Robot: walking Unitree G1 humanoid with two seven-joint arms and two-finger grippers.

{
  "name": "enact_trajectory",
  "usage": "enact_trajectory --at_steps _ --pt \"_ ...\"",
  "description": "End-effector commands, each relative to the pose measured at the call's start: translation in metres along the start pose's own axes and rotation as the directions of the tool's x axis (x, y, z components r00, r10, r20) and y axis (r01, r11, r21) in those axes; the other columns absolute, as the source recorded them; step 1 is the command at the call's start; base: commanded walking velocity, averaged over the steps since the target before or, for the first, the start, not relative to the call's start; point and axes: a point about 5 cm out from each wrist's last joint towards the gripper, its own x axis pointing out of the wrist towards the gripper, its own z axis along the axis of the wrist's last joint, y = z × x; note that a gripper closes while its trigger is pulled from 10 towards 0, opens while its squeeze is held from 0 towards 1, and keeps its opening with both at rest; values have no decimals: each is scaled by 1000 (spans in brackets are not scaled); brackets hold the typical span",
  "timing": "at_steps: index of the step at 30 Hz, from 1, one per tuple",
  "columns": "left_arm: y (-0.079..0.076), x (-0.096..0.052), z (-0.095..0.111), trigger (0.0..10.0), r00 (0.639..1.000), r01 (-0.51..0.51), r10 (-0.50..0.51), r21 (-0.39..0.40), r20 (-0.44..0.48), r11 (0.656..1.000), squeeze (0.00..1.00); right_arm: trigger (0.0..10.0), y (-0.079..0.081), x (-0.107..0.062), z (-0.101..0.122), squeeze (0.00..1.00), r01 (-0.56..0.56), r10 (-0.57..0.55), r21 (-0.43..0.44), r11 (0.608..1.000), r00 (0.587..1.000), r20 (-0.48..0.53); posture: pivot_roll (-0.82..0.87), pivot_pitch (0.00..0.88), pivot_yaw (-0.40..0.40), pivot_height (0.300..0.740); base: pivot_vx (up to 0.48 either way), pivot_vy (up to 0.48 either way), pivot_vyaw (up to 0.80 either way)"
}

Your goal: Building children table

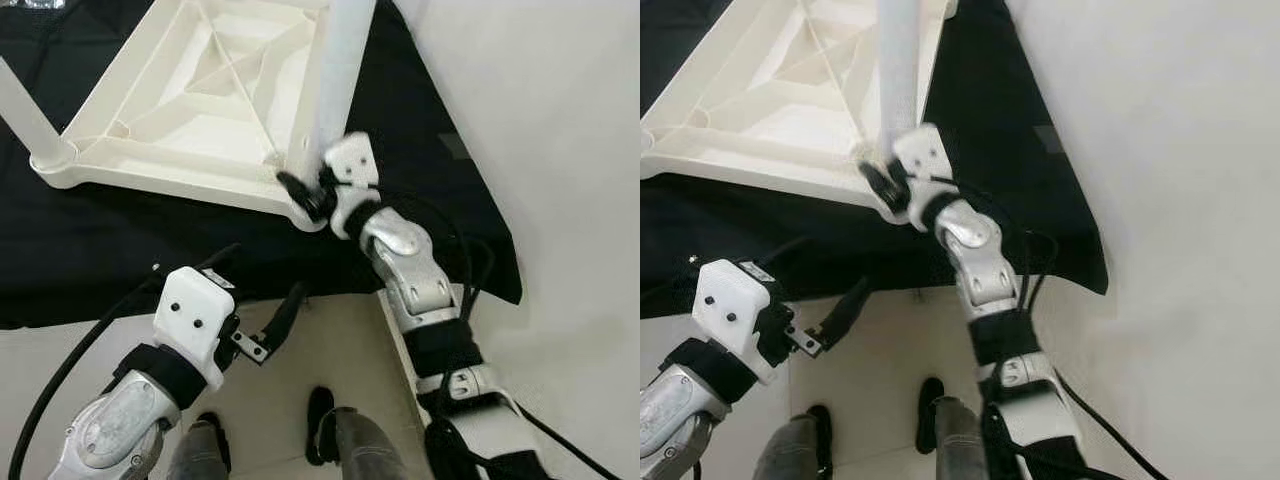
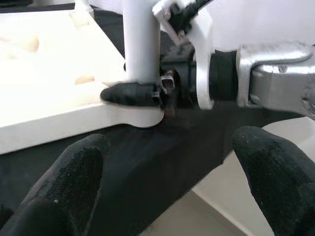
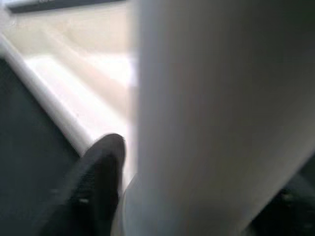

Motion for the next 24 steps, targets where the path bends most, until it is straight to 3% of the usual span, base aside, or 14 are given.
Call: enact_trajectory --at_steps 1,2,3,4,7,9,10,11,13,16,20,21,22,24 --pt "-3 -1 -3 10000 1000 16 -16 -12 -14 1000 0 10000 5 0 12 957 -87 87 -1 996 996 31 150 347 -142 740 0 0 0" --pt "-4 -1 -3 10000 1000 18 -18 -13 -14 1000 0 10000 5 1 21 102 -155 155 -10 988 985 70 153 346 -142 740 0 0 0" --pt "-4 -1 -3 10000 1000 18 -18 -13 -14 1000 0 10000 5 1 21 102 -155 155 -10 988 985 70 153 346 -142 740 0 0 0" --pt "-4 -1 -3 10000 1000 20 -20 -15 -14 1000 0 10000 5 1 28 0 -238 239 -27 971 965 104 153 346 -142 740 0 0 0" --pt "-7 -1 -4 10000 999 34 -34 -21 -21 999 0 10000 -1 -2 39 0 -510 522 -121 852 844 123 172 337 -146 740 0 0 0" --pt "-7 -1 -4 10000 999 34 -34 -21 -21 999 0 10000 -1 -2 39 0 -510 522 -121 852 844 123 172 337 -146 740 0 0 0" --pt "-9 -2 -5 10000 999 37 -37 -24 -23 999 0 10000 -5 -3 42 0 -581 597 -150 800 795 108 176 333 -148 740 0 0 0" --pt "-9 -2 -5 10000 999 37 -37 -24 -23 999 0 10000 -5 -3 42 0 -581 597 -150 800 795 108 176 333 -148 740 0 0 0" --pt "-10 -4 -6 10000 999 39 -39 -24 -32 999 0 10000 -13 0 46 0 -672 683 -129 730 725 86 186 329 -151 740 0 0 0" --pt "-11 -6 -7 10000 999 39 -40 -24 -37 999 0 10000 -19 4 50 0 -724 729 -84 685 679 89 205 325 -156 740 0 0 0" --pt "-10 -7 -7 10000 999 37 -38 -23 -39 999 0 10000 -20 7 53 0 -733 736 -74 676 671 89 207 331 -157 740 0 0 0" --pt "-10 -8 -6 10000 999 33 -33 -22 -42 999 0 3804 -21 9 55 0 -742 745 -69 667 662 87 209 339 -159 740 0 0 0" --pt "-10 -8 -6 10000 999 30 -31 -20 -43 999 0 0 -22 9 56 0 -755 756 -58 654 649 85 208 343 -160 740 0 0 0" --pt "-11 -7 -5 10000 999 29 -30 -20 -43 999 0 0 -24 10 56 0 -765 765 -49 643 638 83 208 344 -160 740 0 0 0"
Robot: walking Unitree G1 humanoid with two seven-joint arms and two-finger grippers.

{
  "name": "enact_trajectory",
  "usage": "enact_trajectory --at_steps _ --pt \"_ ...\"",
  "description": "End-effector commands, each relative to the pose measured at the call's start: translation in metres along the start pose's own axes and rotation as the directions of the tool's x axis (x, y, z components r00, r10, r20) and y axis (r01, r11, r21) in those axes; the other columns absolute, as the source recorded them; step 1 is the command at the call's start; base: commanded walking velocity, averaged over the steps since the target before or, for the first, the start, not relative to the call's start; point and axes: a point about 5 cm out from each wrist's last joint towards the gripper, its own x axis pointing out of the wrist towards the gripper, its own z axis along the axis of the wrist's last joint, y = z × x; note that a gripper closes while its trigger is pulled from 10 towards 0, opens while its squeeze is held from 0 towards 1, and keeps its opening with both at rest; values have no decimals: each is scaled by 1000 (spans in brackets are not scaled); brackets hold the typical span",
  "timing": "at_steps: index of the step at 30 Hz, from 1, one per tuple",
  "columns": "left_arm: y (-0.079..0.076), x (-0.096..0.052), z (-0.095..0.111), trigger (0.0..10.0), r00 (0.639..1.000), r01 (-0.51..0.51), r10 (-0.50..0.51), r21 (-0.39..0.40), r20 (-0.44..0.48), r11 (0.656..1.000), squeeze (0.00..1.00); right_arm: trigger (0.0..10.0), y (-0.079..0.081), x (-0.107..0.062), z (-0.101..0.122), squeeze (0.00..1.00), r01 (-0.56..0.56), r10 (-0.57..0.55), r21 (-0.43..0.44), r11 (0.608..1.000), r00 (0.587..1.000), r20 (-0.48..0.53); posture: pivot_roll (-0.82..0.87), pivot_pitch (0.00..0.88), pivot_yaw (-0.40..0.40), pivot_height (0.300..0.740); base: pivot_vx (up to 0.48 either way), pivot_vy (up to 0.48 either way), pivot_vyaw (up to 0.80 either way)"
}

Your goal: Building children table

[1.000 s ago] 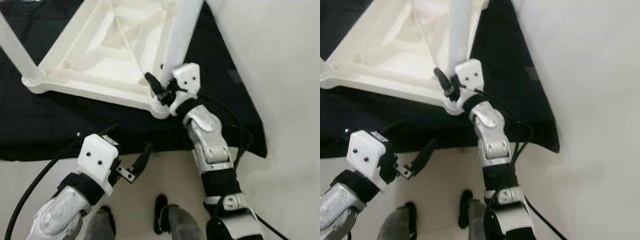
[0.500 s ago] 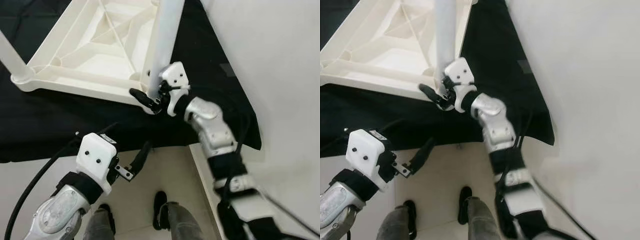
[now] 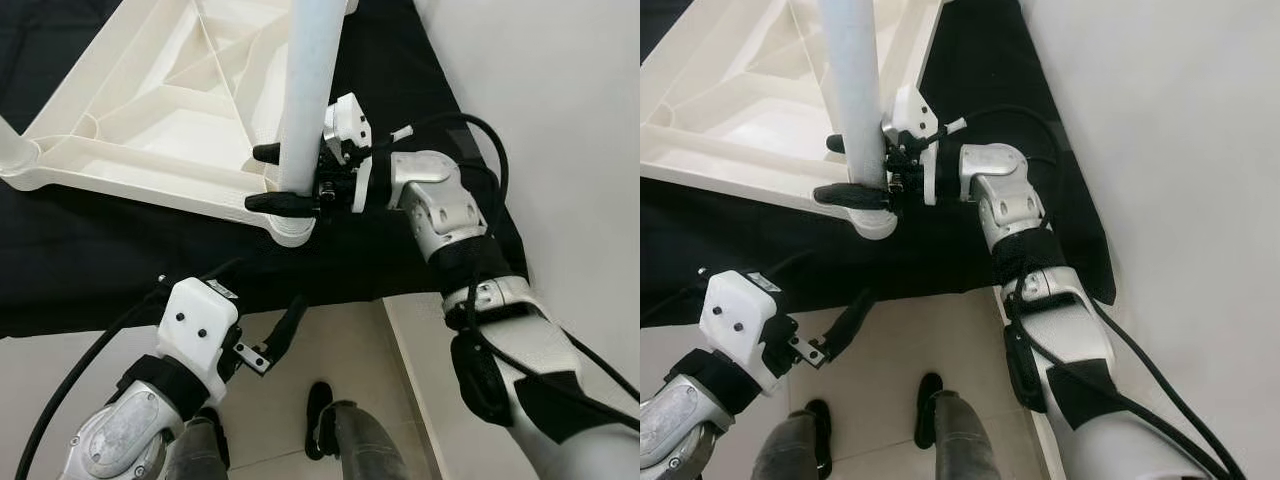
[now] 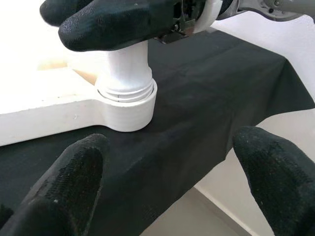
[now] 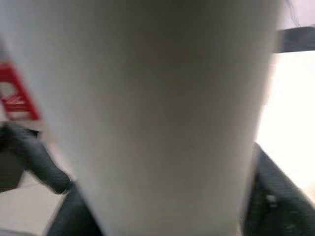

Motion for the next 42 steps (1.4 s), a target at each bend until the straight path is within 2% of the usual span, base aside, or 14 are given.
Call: enact_trajectory --at_steps 1,13,15,17,18,19,24,27,28,34,35,38,39,42 --pt "-4 -3 1 10000 1000 12 -12 5 -9 1000 0 0 -1 -2 -3 0 -4 3 25 1000 1000 9 208 344 -160 740 0 0 0" --pt "-5 -3 2 10000 1000 13 -13 -1 -2 1000 0 0 -9 -23 -22 0 225 -225 -5 974 974 -16 182 352 -162 740 0 0 0" --pt "-5 -3 2 10000 1000 14 -14 -1 -2 1000 0 0 -9 -27 -34 0 376 -375 33 926 927 -25 185 344 -163 740 0 0 0" --pt "-5 -4 2 10000 1000 18 -18 0 -3 1000 0 0 23 -30 -74 0 702 -698 115 703 712 -78 197 346 -156 740 0 0 0" --pt "-5 -4 2 10000 1000 18 -18 0 -3 1000 0 0 23 -30 -74 0 702 -698 115 703 712 -78 197 346 -156 740 0 0 0" --pt "-3 -4 2 10000 1000 20 -20 5 -6 1000 0 0 55 -32 -93 0 812 -798 105 575 584 -149 192 351 -140 740 0 0 0" --pt "0 -4 0 10000 1000 20 -20 6 -13 1000 0 0 88 -32 -106 0 888 -862 107 447 459 -213 165 323 -129 740 0 0 0" --pt "1 -2 -2 10000 1000 20 -20 9 -16 1000 0 0 73 -19 -99 0 869 -855 95 486 495 -156 180 316 -138 740 0 0 0" --pt "4 -2 -2 10000 1000 14 -13 20 -16 1000 0 10000 63 -14 -90 0 862 -855 94 499 507 -110 183 314 -139 740 0 0 0" --pt "7 -2 -1 10000 1000 2 -1 35 -16 999 0 10000 49 -9 -77 0 840 -839 87 535 541 -60 186 312 -136 740 0 0 0" --pt "8 -2 -1 10000 1000 2 -1 38 -16 999 0 10000 46 -9 -69 1000 825 -827 102 556 562 -34 188 310 -136 740 0 0 0" --pt "7 -1 -2 10000 1000 9 -9 38 -19 999 0 10000 36 -6 -42 1000 703 -713 128 700 697 75 190 312 -137 740 0 0 0" --pt "7 -1 -2 10000 1000 10 -9 37 -18 999 0 10000 35 -5 -37 0 648 -661 138 749 744 96 190 312 -137 740 0 0 0" --pt "6 -1 -1 10000 1000 12 -12 36 -16 999 0 10000 26 -10 -22 0 514 -511 15 858 850 128 196 324 -142 740 0 0 0"
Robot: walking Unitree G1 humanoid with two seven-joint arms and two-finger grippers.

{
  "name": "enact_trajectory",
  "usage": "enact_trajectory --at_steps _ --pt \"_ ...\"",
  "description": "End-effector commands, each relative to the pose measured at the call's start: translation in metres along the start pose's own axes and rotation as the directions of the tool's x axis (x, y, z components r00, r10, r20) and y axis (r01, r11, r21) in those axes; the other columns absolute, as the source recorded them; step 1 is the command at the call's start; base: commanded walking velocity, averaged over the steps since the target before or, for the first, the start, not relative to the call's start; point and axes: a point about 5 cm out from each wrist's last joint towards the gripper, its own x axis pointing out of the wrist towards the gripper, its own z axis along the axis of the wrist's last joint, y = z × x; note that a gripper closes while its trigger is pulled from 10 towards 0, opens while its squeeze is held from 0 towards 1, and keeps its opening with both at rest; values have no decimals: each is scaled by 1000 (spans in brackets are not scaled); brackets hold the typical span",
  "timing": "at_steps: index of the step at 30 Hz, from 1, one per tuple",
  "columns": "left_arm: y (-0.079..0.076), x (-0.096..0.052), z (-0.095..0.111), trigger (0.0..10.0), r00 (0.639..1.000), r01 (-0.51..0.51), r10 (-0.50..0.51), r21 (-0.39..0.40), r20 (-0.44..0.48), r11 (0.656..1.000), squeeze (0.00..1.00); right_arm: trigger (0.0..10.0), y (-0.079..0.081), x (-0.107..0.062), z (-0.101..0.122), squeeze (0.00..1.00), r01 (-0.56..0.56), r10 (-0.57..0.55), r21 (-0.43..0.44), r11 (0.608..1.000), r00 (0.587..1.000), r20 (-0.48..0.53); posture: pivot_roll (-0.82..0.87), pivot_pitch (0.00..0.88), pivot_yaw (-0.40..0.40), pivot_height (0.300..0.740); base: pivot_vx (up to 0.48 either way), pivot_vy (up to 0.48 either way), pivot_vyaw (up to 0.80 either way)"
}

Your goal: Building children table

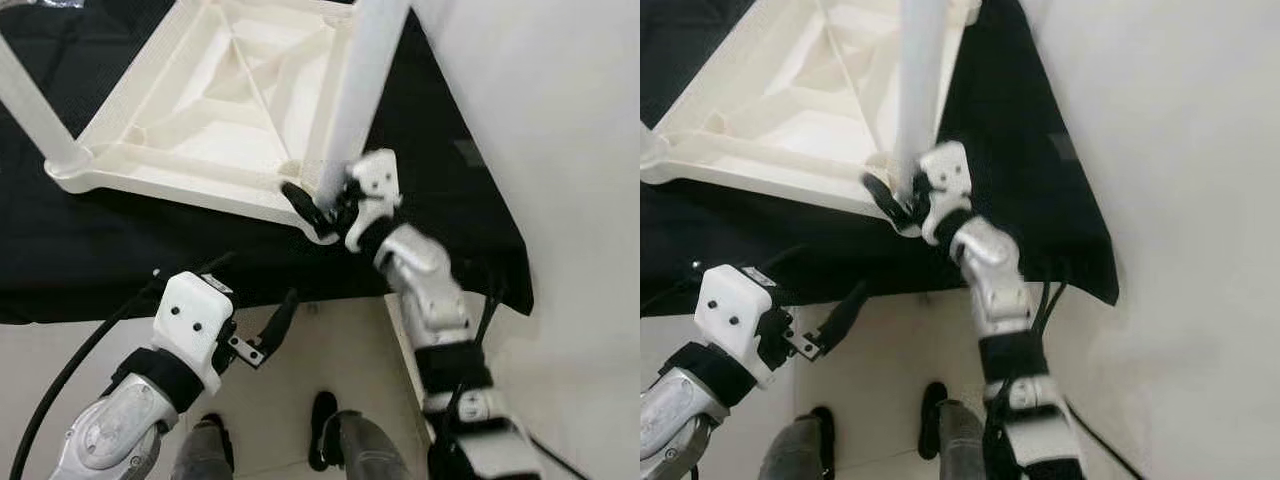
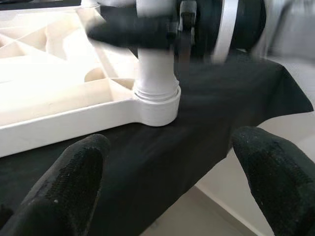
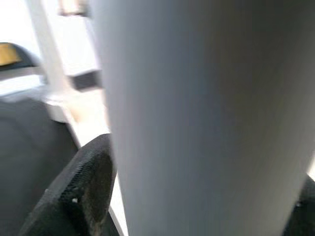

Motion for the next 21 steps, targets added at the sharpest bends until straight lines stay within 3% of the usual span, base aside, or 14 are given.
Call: enact_trajectory --at_steps 1,4,5,7,10,14,16,17,18,19,20,21 --pt "-3 -1 -1 10000 1000 19 -19 1 -13 1000 0 10000 -1 3 3 0 -172 173 -66 983 985 12 196 324 -142 740 0 0 0" --pt "-4 -2 -1 10000 1000 20 -20 0 -15 1000 0 10000 -12 8 16 0 -313 314 -99 945 949 -5 196 335 -147 740 0 0 0" --pt "-4 -2 -1 10000 1000 20 -20 0 -15 1000 0 10000 -12 8 16 0 -313 314 -99 945 949 -5 196 335 -147 740 0 0 0" --pt "-5 -3 -1 10000 1000 22 -22 -2 -17 1000 0 10000 -17 12 22 0 -419 415 -120 900 908 -57 202 349 -154 740 0 0 0" --pt "-6 -3 -1 10000 1000 22 -22 -3 -18 1000 0 10000 -18 14 24 0 -454 448 -126 882 891 -74 204 353 -156 740 0 0 0" --pt "-8 -5 0 10000 1000 14 -14 -8 -23 1000 0 10000 -20 21 36 0 -591 583 -95 801 807 -96 208 367 -164 740 0 0 0" --pt "-8 -5 0 10000 1000 13 -14 -8 -23 1000 0 10000 -21 21 37 0 -606 598 -91 791 795 -96 207 368 -164 740 0 0 0" --pt "-8 -5 0 10000 1000 14 -14 -10 -23 1000 0 6000 -21 21 36 0 -631 623 -80 772 775 -104 208 370 -165 740 0 0 0" --pt "-9 -5 0 10000 1000 14 -14 -10 -23 1000 0 4588 -21 21 36 0 -648 639 -71 759 761 -112 208 370 -165 740 0 0 0" --pt "-9 -5 0 10000 1000 14 -14 -11 -23 1000 0 4588 -22 21 36 0 -657 648 -66 751 752 -118 208 370 -165 740 0 0 0" --pt "-9 -6 0 10000 1000 13 -14 -12 -22 1000 0 0 -22 21 35 0 -661 653 -56 748 748 -120 207 370 -167 740 0 0 0" --pt "-9 -6 0 10000 1000 13 -13 -12 -22 1000 0 0 -23 21 34 0 -663 655 -49 747 746 -120 205 372 -168 740 0 0 0"
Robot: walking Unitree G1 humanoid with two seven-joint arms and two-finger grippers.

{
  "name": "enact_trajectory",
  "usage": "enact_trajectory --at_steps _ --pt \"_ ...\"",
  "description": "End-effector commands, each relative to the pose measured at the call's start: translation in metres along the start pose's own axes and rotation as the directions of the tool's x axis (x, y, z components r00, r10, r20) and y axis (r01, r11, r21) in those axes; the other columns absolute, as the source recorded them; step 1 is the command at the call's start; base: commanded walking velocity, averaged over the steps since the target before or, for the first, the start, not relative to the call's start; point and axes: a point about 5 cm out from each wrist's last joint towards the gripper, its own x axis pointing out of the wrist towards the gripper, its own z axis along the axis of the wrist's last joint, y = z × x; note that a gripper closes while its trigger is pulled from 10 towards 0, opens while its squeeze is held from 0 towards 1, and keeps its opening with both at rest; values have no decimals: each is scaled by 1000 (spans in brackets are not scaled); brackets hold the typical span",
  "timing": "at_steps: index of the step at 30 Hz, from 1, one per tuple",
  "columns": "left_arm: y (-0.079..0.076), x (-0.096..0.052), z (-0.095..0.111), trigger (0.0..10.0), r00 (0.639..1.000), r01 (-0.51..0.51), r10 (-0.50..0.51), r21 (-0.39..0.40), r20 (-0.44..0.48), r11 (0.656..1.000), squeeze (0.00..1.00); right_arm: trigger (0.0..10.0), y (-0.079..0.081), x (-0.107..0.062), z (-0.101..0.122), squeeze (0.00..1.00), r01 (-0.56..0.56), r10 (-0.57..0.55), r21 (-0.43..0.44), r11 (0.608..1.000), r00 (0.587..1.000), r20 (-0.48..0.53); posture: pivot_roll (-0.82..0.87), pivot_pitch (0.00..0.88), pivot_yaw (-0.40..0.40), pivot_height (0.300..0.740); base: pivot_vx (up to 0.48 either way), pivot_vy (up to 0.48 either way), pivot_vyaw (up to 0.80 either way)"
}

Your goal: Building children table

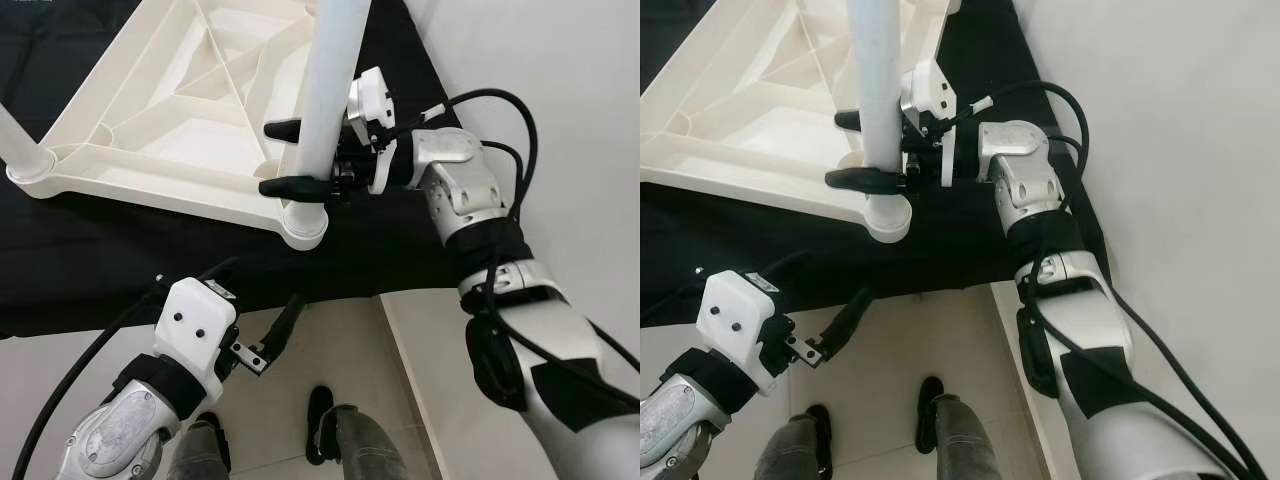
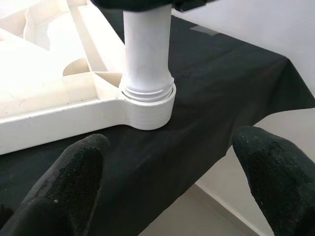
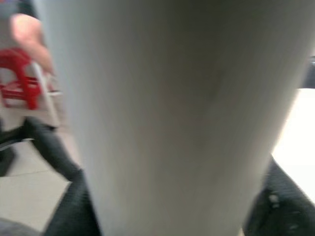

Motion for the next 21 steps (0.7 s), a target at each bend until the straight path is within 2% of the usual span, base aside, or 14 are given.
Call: enact_trajectory --at_steps 1,8,11,12,13,14,15,16,17,18,19,20,21 --pt "-5 -3 1 10000 1000 14 -15 -6 -10 1000 0 0 0 1 -3 0 -15 15 4 1000 1000 -18 205 372 -168 740 0 0 0" --pt "-4 -2 1 10000 1000 13 -13 -6 -7 1000 0 0 0 -5 -9 0 -12 12 31 999 1000 6 185 365 -160 740 0 0 0" --pt "-5 -1 1 10000 1000 16 -16 -12 -3 1000 0 0 1 -12 -17 0 84 -84 25 996 996 6 176 364 -162 740 0 0 0" --pt "-5 -1 1 10000 1000 16 -16 -12 -3 1000 0 0 2 -16 -22 0 149 -149 26 988 989 -2 161 364 -166 740 0 0 0" --pt "-5 -1 1 10000 1000 17 -17 -17 -1 1000 0 0 4 -20 -32 0 265 -265 63 962 964 -9 145 365 -165 740 0 0 0" --pt "-5 -1 1 10000 1000 17 -17 -17 -1 1000 0 0 4 -20 -32 0 265 -265 63 962 964 -9 145 365 -165 740 0 0 0" --pt "-5 -1 1 10000 1000 18 -18 -20 1 1000 0 0 6 -23 -40 0 343 -343 89 935 939 -19 140 365 -164 740 0 0 0" --pt "-5 -1 1 10000 1000 18 -18 -20 1 1000 0 0 6 -23 -40 0 343 -343 89 935 939 -19 140 365 -164 740 0 0 0" --pt "-5 -1 0 10000 1000 20 -20 -24 -1 1000 0 0 20 -31 -75 0 786 -768 129 604 618 -168 125 365 -154 740 0 0 0" --pt "-5 -1 -1 10000 1000 20 -20 -24 -2 1000 0 0 30 -43 -88 0 928 -894 87 361 371 -251 125 365 -154 740 0 0 0" --pt "-5 -1 -1 10000 1000 20 -20 -24 -2 1000 0 0 30 -43 -88 0 928 -894 87 361 371 -251 125 365 -154 740 0 0 0" --pt "-4 -1 -1 10000 1000 22 -22 -26 -1 999 0 0 51 -43 -100 0 957 -905 80 278 289 -312 114 363 -151 740 0 0 0" --pt "-4 -1 -1 10000 1000 22 -22 -26 -1 999 0 0 51 -43 -100 0 957 -905 80 278 289 -312 114 363 -151 740 0 0 0"
